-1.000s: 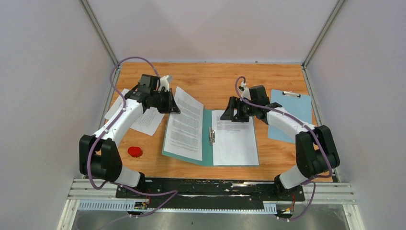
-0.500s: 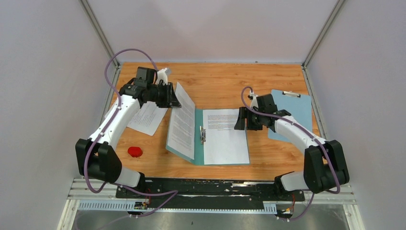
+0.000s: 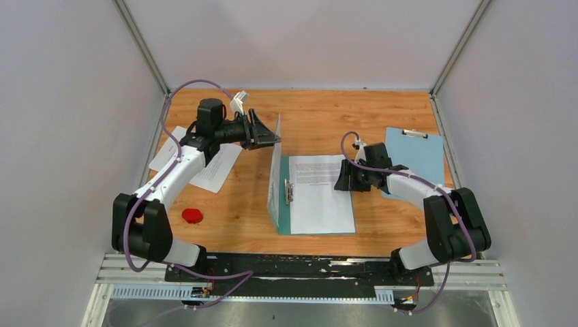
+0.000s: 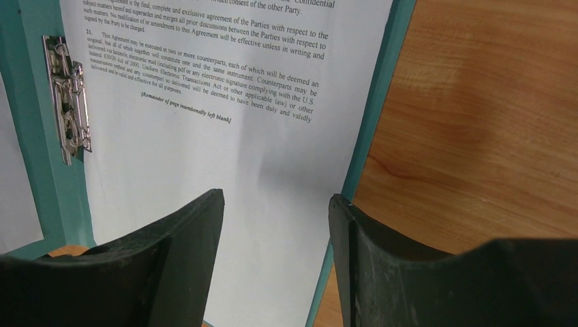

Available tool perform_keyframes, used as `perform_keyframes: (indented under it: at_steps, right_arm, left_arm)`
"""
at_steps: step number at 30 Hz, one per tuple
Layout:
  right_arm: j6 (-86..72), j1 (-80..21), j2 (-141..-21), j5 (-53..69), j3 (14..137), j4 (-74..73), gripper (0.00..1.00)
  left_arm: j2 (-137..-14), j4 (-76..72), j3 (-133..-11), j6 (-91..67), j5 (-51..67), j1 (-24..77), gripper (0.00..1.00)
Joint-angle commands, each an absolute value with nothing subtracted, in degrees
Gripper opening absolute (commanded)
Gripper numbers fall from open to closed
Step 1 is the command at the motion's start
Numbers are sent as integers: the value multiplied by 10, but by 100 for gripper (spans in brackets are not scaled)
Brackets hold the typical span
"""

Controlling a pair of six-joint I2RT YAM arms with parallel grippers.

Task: Put the files into the folder

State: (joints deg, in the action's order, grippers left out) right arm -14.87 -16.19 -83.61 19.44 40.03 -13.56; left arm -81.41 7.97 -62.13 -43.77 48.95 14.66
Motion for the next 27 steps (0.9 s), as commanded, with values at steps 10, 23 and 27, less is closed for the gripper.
perform_keyframes:
  at_steps: [10, 23, 27]
  right_arm:
    - [-147, -129, -762, 193, 507, -209, 66]
    - [-155, -124, -636, 131, 544, -312, 76]
    - [-156, -124, -622, 126, 551, -334, 76]
  left_arm:
    - [-904, -63, -689, -513, 495, 237, 59]
    - [-924, 287, -858, -269, 325, 241, 82]
    - [-913, 336, -862, -227, 270, 236, 87]
